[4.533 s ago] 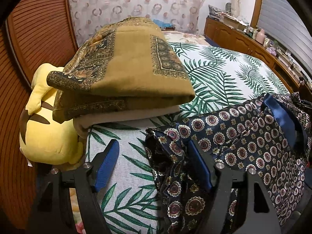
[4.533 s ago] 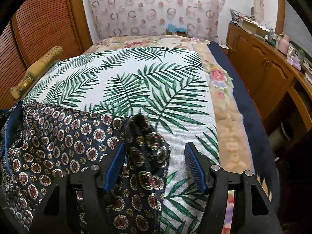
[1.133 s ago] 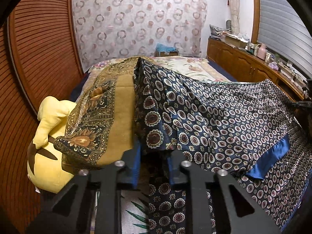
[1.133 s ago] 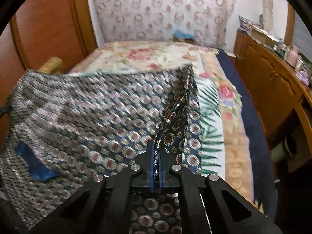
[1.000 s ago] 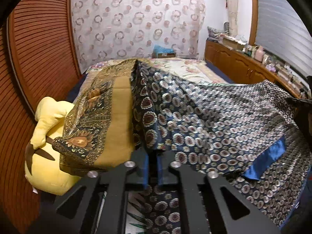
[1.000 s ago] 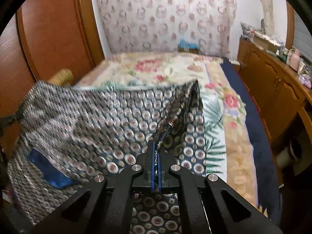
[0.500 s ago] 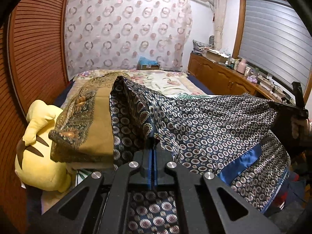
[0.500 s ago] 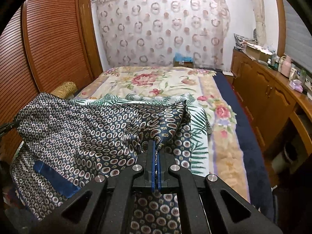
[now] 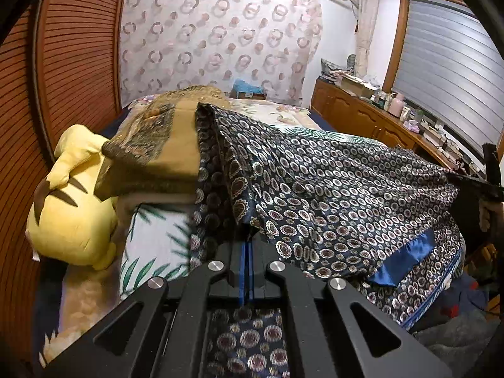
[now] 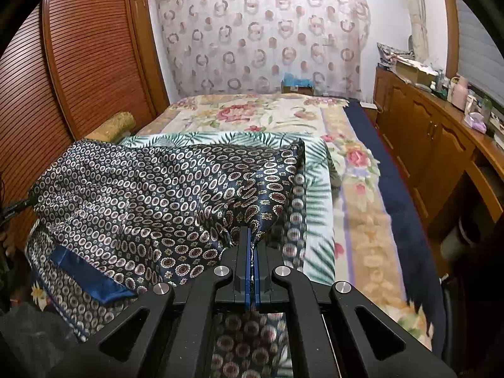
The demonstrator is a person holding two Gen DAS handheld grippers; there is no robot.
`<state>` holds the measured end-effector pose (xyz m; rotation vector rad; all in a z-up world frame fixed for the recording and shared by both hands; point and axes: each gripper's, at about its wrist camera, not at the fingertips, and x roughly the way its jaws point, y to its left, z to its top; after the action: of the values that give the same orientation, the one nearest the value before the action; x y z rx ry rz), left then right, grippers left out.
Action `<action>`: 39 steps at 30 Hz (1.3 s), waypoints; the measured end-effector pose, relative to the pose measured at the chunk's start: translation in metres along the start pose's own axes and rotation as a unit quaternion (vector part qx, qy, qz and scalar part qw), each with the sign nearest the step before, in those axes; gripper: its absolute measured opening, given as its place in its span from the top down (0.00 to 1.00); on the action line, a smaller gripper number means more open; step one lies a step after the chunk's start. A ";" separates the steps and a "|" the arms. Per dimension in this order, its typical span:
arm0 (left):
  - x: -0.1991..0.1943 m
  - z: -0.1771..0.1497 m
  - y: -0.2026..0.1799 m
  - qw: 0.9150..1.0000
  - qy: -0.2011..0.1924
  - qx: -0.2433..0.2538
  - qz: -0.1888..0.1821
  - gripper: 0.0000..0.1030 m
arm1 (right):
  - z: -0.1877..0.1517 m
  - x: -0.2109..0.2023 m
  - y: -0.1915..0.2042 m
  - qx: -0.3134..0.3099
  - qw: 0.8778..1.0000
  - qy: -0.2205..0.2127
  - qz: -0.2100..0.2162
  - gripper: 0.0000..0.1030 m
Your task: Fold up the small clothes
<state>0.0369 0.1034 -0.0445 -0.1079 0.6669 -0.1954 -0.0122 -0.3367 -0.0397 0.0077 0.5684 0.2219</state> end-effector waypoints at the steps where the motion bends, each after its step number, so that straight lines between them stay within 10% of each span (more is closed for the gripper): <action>1: -0.002 -0.001 0.002 1.000 -0.001 -0.002 0.002 0.98 | -0.002 -0.002 0.001 -0.002 1.000 0.002 -0.001 0.99; 19: 0.018 -0.037 0.011 0.999 0.030 -0.005 0.028 0.98 | 0.012 0.019 0.008 -0.018 0.998 0.040 -0.051 0.94; 21: 0.021 -0.039 0.009 0.999 0.036 -0.001 0.034 0.98 | 0.025 0.020 0.010 -0.021 0.997 0.030 -0.062 0.89; 25: 0.024 -0.043 0.008 0.998 0.045 0.000 0.040 0.98 | 0.049 0.020 0.021 -0.035 0.997 0.002 -0.073 0.44; 28: 0.025 -0.045 0.009 0.997 0.048 0.006 0.057 0.98 | 0.059 0.028 0.035 -0.042 0.997 -0.008 -0.062 0.38; 34: 0.024 -0.048 0.010 0.997 0.051 0.009 0.057 0.57 | 0.055 0.062 0.065 -0.061 0.997 0.011 -0.034 0.38; 39: 0.025 -0.053 0.013 0.996 0.063 0.006 0.063 0.46 | 0.044 0.088 0.079 -0.078 0.996 0.036 -0.012 0.38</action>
<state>0.0251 0.1089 -0.1038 -0.0414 0.7960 -0.0860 0.0669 -0.2385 -0.0442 -0.1595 0.6215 0.2427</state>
